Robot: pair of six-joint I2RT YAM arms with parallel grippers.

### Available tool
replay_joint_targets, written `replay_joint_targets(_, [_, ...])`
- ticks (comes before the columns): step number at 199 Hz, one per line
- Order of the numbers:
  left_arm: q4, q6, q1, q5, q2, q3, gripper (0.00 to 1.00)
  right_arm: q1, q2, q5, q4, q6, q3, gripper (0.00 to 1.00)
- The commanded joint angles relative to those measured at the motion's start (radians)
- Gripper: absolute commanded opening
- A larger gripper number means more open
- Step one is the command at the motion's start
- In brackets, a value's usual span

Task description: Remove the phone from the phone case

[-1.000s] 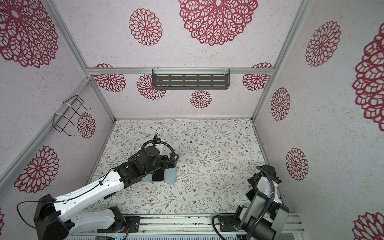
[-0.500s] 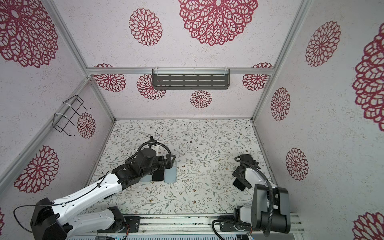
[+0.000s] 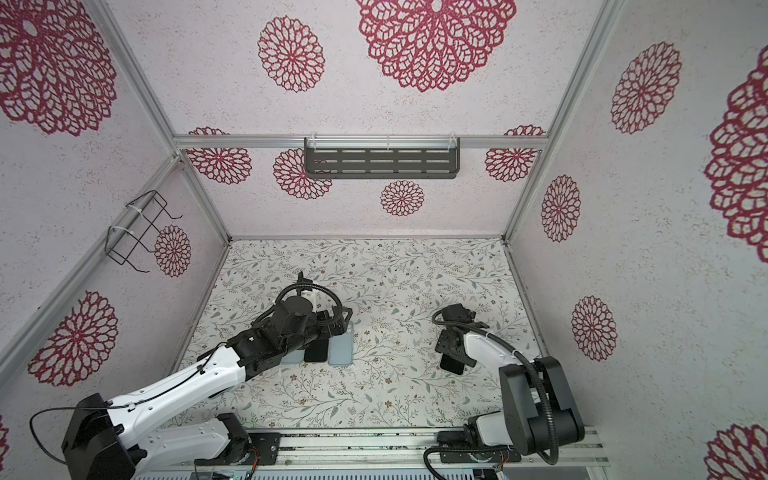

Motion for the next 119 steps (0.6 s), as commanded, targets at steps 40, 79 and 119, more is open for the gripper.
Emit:
replay_joint_targets(40, [0.317, -0.173, 0.027, 0.204, 0.133, -0.065, 0.97, 0.022, -0.224, -0.217, 0.028, -0.111, -0.069, 0.45])
replay_joint_targets(79, [0.552, -0.305, 0.044, 0.347, 0.266, -0.099, 0.97, 0.023, -0.307, -0.419, 0.141, -0.139, -0.106, 0.4])
replay_joint_targets(119, [0.791, -0.421, 0.038, 0.463, 0.44, -0.087, 0.97, 0.05, -0.365, -0.581, 0.236, -0.142, -0.127, 0.38])
